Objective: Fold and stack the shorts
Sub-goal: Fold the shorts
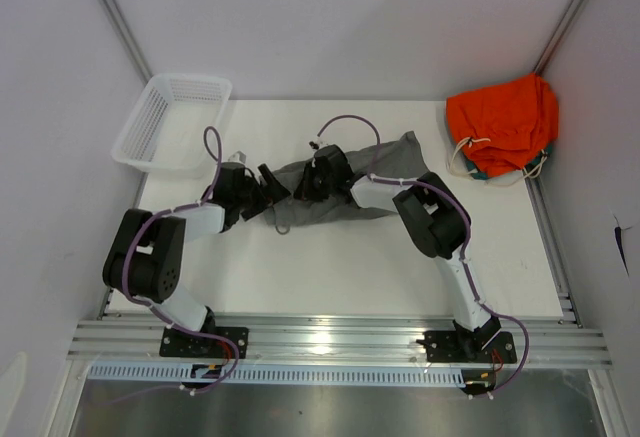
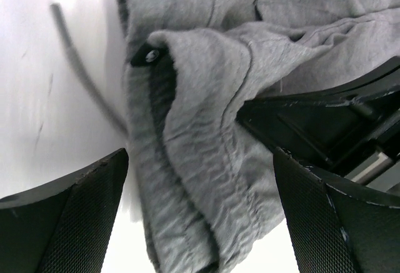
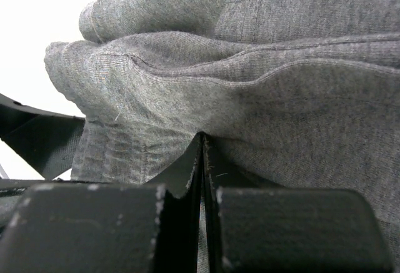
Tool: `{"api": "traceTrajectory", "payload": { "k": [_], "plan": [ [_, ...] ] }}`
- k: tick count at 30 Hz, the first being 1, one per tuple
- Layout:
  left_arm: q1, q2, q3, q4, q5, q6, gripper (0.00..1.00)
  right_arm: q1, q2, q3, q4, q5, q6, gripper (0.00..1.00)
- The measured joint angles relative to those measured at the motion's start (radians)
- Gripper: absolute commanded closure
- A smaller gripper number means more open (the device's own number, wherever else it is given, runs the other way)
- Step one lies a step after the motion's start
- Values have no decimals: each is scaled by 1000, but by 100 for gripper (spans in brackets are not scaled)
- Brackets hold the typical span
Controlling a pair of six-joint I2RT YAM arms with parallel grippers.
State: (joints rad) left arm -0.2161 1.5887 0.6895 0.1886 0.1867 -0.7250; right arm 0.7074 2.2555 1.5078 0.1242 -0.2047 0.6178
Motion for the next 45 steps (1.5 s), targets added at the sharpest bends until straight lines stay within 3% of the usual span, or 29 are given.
{"api": "traceTrajectory", "payload": {
  "k": [10, 13, 17, 21, 23, 26, 34, 39, 45],
  "plan": [
    [-19, 76, 5, 152, -4, -85, 9, -6, 3, -12, 26, -7, 27, 100],
    [-31, 76, -27, 205, -27, -117, 21, -7, 2, -25, 48, -15, 43, 100],
    [-36, 78, -64, 244, -48, -158, 50, -8, -1, -47, 82, -20, 64, 100],
    [-37, 78, -69, 232, -53, -172, 71, -7, -4, -59, 100, -21, 75, 100],
    [-38, 78, -67, 225, -53, -172, 76, -7, -6, -69, 113, -21, 84, 100],
    [-39, 77, -47, 193, -53, -169, 100, -6, -13, -83, 126, -20, 90, 100],
    [-34, 44, 96, -56, -72, -99, 100, -24, -102, -164, 94, -14, 51, 91],
    [28, -12, 166, -208, -79, -26, 100, -101, -294, -282, 79, -26, -12, 79],
    [76, -24, 303, -419, -121, 77, 99, -200, -499, -333, 71, -10, -77, 79]
  ]
}}
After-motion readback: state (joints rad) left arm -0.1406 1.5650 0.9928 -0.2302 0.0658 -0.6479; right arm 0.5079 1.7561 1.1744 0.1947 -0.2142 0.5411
